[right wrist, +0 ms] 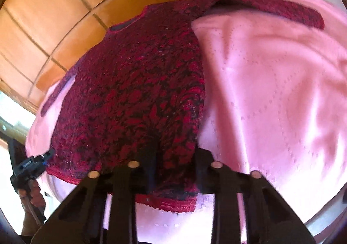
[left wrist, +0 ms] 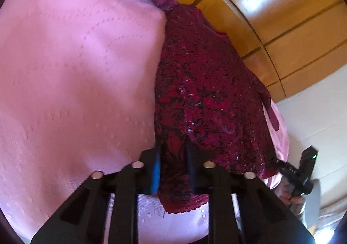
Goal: Fold small clothes
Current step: 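Lift and pull the hem with both grippers to unfold the top flat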
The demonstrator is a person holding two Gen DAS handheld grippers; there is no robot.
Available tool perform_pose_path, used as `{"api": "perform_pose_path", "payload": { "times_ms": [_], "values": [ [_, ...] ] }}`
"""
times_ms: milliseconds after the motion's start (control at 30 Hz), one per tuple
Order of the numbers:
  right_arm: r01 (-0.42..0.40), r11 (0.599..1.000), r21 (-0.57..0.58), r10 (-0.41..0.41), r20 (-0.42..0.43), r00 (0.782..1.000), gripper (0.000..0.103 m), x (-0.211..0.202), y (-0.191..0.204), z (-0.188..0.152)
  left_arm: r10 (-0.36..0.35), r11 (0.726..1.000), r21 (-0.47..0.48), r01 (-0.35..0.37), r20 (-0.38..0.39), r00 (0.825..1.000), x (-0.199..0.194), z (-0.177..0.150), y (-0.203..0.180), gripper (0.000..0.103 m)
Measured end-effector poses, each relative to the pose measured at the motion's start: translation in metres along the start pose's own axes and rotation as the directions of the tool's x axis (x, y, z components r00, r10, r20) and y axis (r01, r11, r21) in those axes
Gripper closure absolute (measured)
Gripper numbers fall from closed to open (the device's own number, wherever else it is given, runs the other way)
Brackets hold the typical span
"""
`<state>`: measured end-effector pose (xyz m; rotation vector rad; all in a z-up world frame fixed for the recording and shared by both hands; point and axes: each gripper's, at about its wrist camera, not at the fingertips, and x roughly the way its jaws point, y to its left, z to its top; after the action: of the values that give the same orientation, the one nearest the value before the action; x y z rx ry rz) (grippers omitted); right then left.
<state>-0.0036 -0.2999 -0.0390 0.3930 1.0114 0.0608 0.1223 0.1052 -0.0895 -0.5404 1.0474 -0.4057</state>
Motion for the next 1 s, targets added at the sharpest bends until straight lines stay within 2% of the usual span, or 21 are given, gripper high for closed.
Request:
{"api": "perform_pose_path", "payload": {
  "times_ms": [100,233,333,467,533,600,667,733,800,867,900,967,1000],
  "values": [
    [0.014,0.998,-0.060,-0.010,0.056,0.998,0.088,-0.011,0.007,0.009,-0.011,1.000,0.024,0.010,0.049,0.999,-0.023,0.007,-0.009,0.090],
    [-0.030,0.993,-0.114,0.049,0.165,0.985,0.089,-0.062,0.020,0.017,-0.042,0.998,0.057,0.036,0.099,0.994,-0.056,0.011,-0.024,0.091],
    [-0.030,0.985,-0.173,0.062,0.187,0.980,0.089,-0.091,0.027,0.007,-0.051,0.995,0.090,0.041,0.118,0.992,-0.080,0.000,-0.035,0.091],
    [0.008,0.977,-0.212,0.017,0.114,0.993,0.089,-0.089,0.020,-0.019,-0.006,0.995,0.101,-0.002,0.080,0.997,-0.085,-0.034,-0.033,0.091],
    [0.031,0.978,-0.208,-0.026,0.031,0.999,0.089,-0.073,0.009,-0.041,0.014,0.997,0.071,-0.016,0.022,1.000,-0.072,-0.055,-0.022,0.091],
    [0.048,0.980,-0.195,-0.055,-0.032,0.998,0.090,-0.060,-0.001,-0.058,0.064,0.996,0.066,-0.062,-0.019,0.998,-0.058,-0.071,-0.015,0.091],
    [0.065,0.980,-0.186,-0.080,-0.072,0.994,0.090,-0.048,-0.009,-0.069,0.082,0.996,0.048,-0.080,-0.035,0.996,-0.049,-0.071,-0.010,0.090],
    [0.070,0.979,-0.190,-0.088,-0.087,0.992,0.090,-0.043,-0.011,-0.069,0.064,0.998,0.019,-0.063,-0.044,0.997,-0.047,-0.067,-0.003,0.088],
    [0.068,0.970,-0.231,-0.091,-0.091,0.992,0.084,-0.045,-0.005,-0.065,0.076,0.997,0.034,-0.076,-0.018,0.997,-0.056,-0.064,-0.006,0.086],
    [0.074,0.969,-0.237,-0.086,-0.041,0.995,0.063,-0.052,0.004,-0.053,0.086,0.995,0.055,-0.087,0.022,0.996,-0.064,-0.055,-0.010,0.086],
    [0.077,0.968,-0.240,-0.083,-0.014,0.996,0.059,-0.056,0.006,-0.050,0.089,0.995,0.052,-0.091,0.035,0.995,-0.067,-0.053,-0.008,0.086],
    [0.066,0.968,-0.243,-0.056,0.046,0.997,0.047,-0.059,0.018,-0.034,0.105,0.994,0.022,-0.106,0.053,0.993,-0.070,-0.044,-0.003,0.086],
    [0.056,0.969,-0.242,-0.043,0.058,0.997,0.046,-0.055,0.024,-0.026,0.133,0.991,-0.010,-0.132,0.064,0.989,-0.068,-0.037,0.003,0.086]
  ]
}}
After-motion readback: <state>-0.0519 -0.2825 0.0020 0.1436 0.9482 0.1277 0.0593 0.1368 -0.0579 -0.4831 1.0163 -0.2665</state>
